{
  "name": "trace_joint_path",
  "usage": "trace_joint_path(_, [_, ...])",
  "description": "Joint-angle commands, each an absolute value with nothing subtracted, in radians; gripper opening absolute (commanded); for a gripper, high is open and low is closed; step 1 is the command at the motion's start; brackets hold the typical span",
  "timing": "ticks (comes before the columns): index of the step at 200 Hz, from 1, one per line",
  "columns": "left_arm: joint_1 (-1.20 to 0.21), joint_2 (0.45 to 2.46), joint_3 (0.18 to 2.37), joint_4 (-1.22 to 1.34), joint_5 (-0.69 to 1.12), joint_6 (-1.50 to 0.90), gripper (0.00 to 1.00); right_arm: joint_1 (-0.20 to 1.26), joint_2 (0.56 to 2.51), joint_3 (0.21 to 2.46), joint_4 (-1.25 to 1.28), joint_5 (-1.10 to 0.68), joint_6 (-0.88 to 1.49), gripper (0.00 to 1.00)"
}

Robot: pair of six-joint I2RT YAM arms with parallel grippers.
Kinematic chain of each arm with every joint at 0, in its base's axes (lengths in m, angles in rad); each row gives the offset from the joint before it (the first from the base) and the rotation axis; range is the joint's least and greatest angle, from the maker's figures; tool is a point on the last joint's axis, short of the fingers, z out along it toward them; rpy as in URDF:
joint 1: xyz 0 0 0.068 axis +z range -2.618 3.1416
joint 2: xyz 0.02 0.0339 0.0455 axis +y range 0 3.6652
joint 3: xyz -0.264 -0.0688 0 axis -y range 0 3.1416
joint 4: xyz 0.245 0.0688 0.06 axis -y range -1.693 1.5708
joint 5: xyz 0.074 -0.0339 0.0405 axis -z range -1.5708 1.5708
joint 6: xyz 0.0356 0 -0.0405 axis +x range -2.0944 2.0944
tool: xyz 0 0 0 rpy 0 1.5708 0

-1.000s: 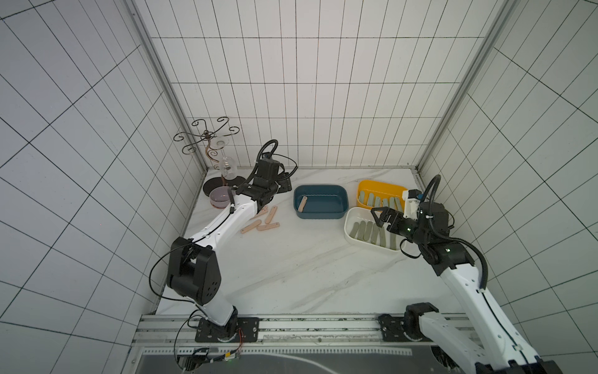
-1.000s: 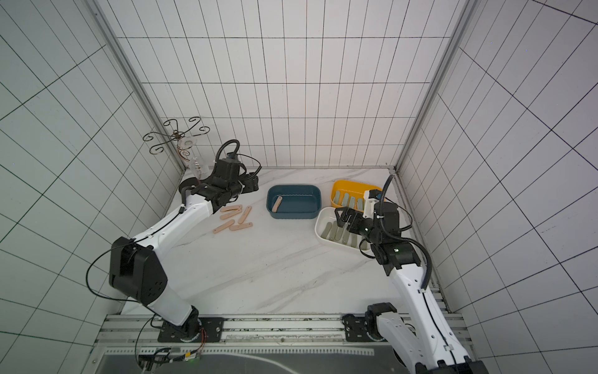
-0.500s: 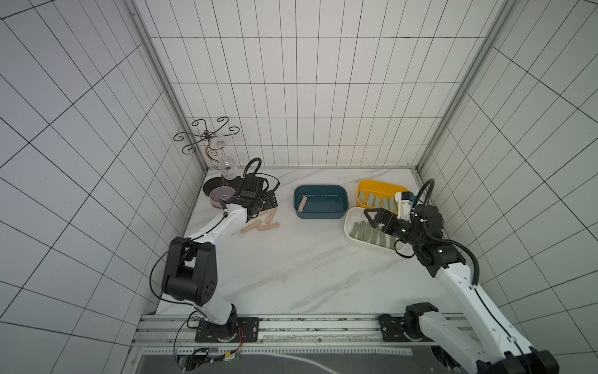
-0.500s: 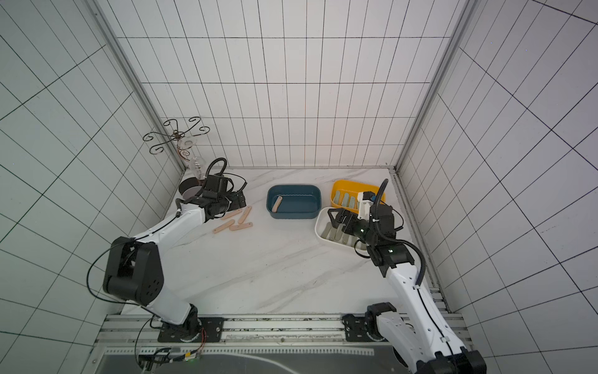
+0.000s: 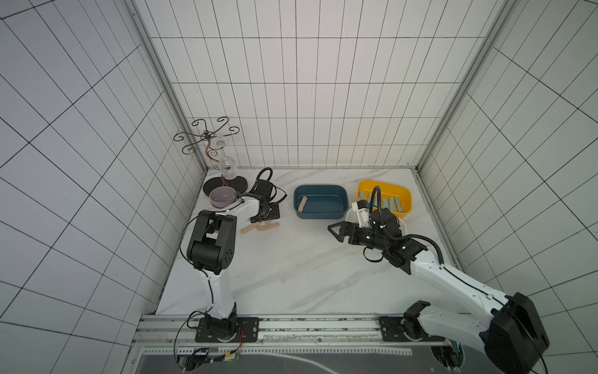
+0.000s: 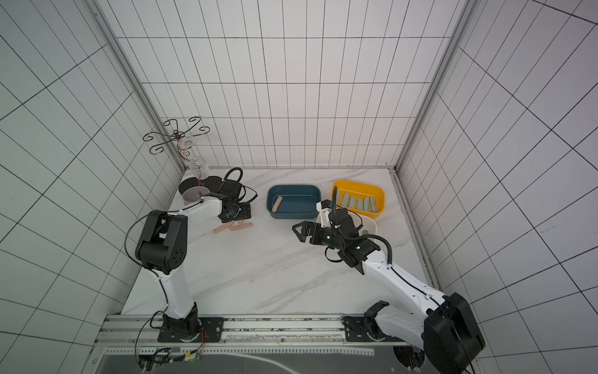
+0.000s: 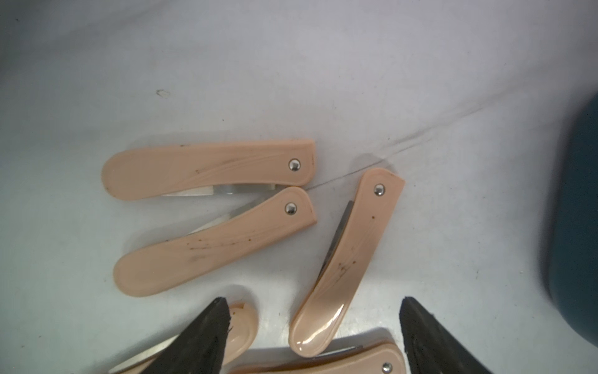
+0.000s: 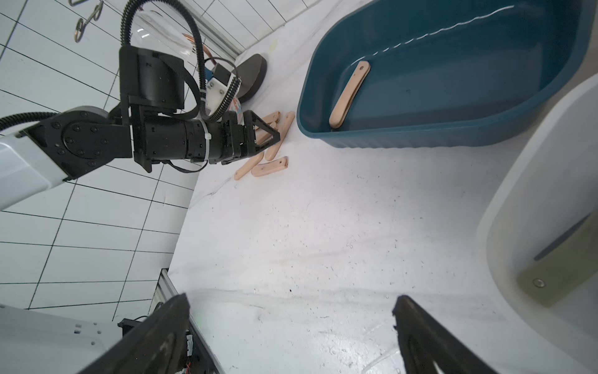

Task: Place the fruit knives into the storage box by color
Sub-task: Pick up the fruit knife from the center of the board.

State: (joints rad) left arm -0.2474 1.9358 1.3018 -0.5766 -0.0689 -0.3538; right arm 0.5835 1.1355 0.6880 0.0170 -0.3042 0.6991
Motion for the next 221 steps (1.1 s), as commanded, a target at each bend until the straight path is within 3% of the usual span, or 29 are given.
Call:
trace_joint_path(1, [-0.264, 1.973, 1.348, -0.586, -0.102, -0.325, 0.78, 0.595, 1.146, 0.703, 0.057, -0.275, 0.705, 1.0])
trace_joint_path(136, [-0.322, 2.087, 1.434, -0.628, -0.168, -0.281, 0.37, 0.591, 1.138, 0.724, 0.017, -0.227, 0.666, 1.0])
trace_joint_path(168, [-0.33, 2.105, 1.449, -0.624, -0.168, -0.275, 0.33, 0.591, 1.128, 0.725, 0.008, -0.219, 0.66, 1.0])
trace_joint_path(221, [-0.327, 2.15, 1.483, -0.625, -0.189, -0.275, 0.37, 0.584, 1.116, 0.723, -0.004, -0.211, 0.655, 1.0])
